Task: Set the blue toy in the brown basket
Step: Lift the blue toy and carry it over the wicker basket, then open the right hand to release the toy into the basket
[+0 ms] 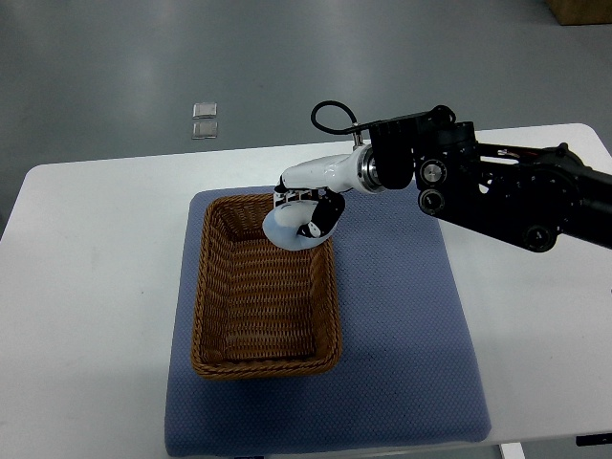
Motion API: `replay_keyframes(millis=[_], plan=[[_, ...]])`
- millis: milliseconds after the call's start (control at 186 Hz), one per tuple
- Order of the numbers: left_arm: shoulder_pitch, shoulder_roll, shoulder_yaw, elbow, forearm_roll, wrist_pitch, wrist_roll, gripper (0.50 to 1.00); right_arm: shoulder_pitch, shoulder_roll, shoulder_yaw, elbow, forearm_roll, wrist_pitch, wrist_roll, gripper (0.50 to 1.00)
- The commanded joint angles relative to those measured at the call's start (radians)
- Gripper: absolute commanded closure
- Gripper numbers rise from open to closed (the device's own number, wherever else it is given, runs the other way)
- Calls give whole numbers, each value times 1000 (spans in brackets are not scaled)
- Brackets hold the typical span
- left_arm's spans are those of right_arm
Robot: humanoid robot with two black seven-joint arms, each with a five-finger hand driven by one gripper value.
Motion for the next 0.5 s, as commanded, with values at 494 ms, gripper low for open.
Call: replay_keyframes(millis=[494], plan=[[0,0,-1,0,0,0,-1,500,-49,69,1,-2,-7,-55,0,742]])
